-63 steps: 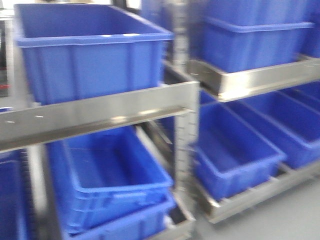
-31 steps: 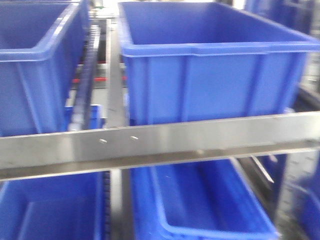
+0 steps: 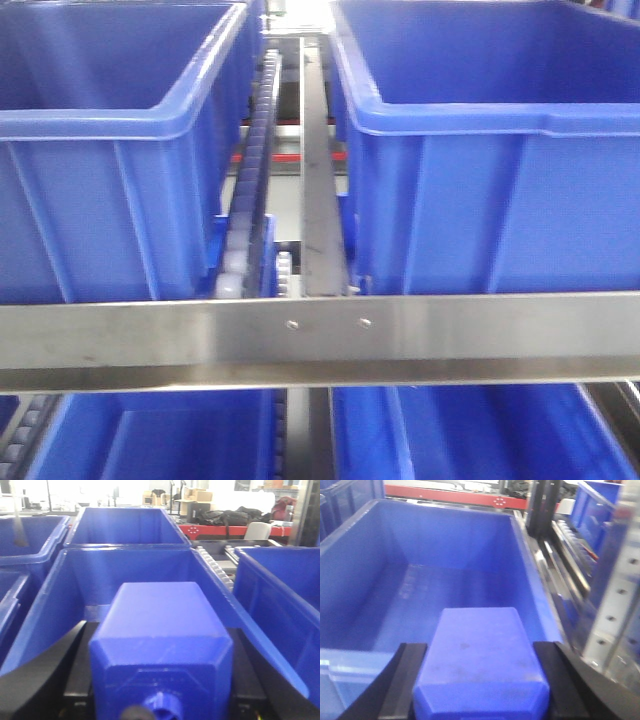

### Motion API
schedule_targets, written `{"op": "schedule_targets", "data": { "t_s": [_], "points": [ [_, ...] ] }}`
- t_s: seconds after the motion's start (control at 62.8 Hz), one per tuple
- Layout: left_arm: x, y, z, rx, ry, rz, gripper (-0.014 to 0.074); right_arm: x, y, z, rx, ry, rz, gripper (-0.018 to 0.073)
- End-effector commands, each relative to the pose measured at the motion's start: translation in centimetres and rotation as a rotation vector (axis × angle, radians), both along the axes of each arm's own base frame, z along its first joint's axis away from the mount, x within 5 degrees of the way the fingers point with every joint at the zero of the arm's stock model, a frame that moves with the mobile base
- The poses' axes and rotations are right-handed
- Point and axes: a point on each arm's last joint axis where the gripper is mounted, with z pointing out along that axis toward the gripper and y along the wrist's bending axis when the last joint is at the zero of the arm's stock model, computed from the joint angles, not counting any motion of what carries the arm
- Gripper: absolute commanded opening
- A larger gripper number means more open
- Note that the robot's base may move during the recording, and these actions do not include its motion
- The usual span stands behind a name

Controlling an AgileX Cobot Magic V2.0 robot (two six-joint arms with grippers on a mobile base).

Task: Pick and sort blue part to right shelf
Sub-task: 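Lower the right gripper into a blue bin and open it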

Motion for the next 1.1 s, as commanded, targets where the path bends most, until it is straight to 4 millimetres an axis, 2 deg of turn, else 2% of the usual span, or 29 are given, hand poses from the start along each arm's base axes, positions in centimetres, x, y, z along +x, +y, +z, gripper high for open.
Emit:
{"op": "schedule_targets", "data": {
  "t_s": [0.0, 1.082],
  "points": [
    [-0.07, -0.02, 1.74, -0.021, -0.11, -0.004, 0.0293, 0.0, 0.09, 1.8, -0.017, -0.114, 0.01, 0.0387],
    [-0.07, -0.02, 1.74, -0.021, -0.11, -0.004, 0.0293, -0.01, 0.1, 1.85, -0.017, -0.119, 0.011, 0.0387]
  ]
}}
